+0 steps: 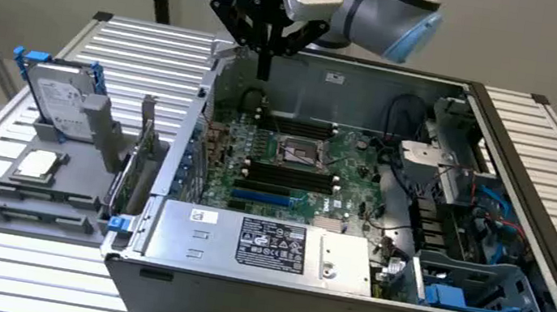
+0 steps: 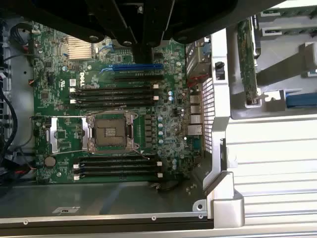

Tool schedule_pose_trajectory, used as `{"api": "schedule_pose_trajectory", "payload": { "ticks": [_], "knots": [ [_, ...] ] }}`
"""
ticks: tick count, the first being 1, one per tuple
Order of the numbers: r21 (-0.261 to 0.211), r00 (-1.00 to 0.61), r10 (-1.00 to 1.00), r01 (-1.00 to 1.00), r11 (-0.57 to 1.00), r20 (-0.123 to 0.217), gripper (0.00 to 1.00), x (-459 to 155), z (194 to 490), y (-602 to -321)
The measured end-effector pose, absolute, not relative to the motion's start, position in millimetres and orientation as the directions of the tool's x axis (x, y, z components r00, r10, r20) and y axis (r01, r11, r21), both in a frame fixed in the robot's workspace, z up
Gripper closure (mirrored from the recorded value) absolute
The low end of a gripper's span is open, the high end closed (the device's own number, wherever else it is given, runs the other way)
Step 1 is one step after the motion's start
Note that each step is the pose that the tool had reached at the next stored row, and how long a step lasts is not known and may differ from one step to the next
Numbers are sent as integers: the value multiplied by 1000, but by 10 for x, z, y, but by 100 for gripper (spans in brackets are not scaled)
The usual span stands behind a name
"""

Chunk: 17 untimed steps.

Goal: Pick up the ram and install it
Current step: 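Reach for the ram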

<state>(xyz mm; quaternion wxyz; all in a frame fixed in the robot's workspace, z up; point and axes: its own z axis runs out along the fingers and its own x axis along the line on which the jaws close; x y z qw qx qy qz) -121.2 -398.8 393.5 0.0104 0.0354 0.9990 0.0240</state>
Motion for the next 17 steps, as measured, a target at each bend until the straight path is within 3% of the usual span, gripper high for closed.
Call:
{"api": "schedule_pose_trajectory", "payload": {
  "ticks": [17],
  "knots": [
    [49,-997,71,70,996,-19,89,-1264,3937,-4030]
  ]
}}
